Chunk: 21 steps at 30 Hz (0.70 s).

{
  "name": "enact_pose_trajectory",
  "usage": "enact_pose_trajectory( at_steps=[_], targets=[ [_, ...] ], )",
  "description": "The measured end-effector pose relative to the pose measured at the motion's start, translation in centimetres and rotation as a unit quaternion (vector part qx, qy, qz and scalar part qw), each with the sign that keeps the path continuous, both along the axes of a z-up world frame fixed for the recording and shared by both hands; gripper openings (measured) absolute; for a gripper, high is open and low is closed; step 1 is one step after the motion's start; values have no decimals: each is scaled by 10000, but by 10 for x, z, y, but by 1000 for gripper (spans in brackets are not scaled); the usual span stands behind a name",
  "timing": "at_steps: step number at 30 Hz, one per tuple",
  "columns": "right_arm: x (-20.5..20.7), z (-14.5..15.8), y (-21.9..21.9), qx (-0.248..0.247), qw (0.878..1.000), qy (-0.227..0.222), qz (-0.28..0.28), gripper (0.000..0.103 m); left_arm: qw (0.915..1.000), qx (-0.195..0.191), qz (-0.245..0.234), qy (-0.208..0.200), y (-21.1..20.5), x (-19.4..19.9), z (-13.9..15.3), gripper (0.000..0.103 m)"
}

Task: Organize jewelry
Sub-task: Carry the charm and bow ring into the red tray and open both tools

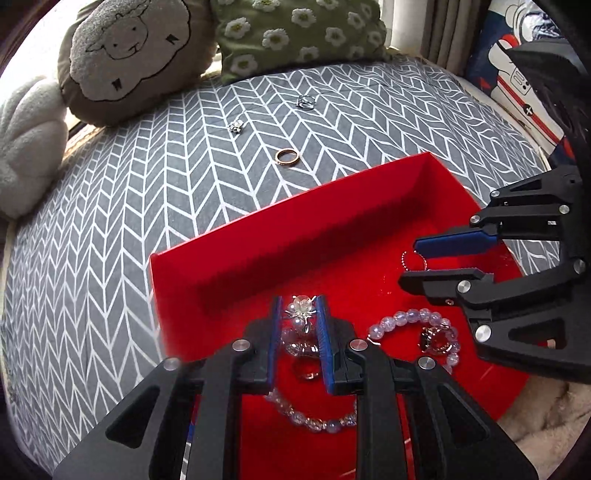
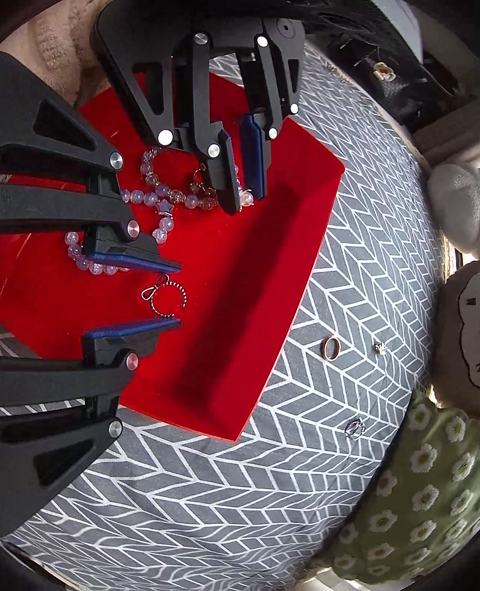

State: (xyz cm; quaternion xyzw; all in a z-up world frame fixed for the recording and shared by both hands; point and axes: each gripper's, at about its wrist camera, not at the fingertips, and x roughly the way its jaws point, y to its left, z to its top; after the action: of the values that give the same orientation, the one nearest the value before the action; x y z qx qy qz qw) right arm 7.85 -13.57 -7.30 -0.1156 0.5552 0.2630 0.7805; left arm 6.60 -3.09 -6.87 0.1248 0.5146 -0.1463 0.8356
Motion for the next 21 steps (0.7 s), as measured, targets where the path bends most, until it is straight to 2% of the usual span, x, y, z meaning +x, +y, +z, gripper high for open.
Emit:
enact_pose_trajectory(
  at_steps=[6, 21],
  targets=[
    [-1, -2, 5, -162, 9998, -116, 40, 24, 9999, 76, -17, 72, -2, 7, -6, 17],
    [-3, -2, 6, -215, 9997, -131, -12, 25, 10000, 59, 11, 52, 0, 5, -5, 18]
  ],
)
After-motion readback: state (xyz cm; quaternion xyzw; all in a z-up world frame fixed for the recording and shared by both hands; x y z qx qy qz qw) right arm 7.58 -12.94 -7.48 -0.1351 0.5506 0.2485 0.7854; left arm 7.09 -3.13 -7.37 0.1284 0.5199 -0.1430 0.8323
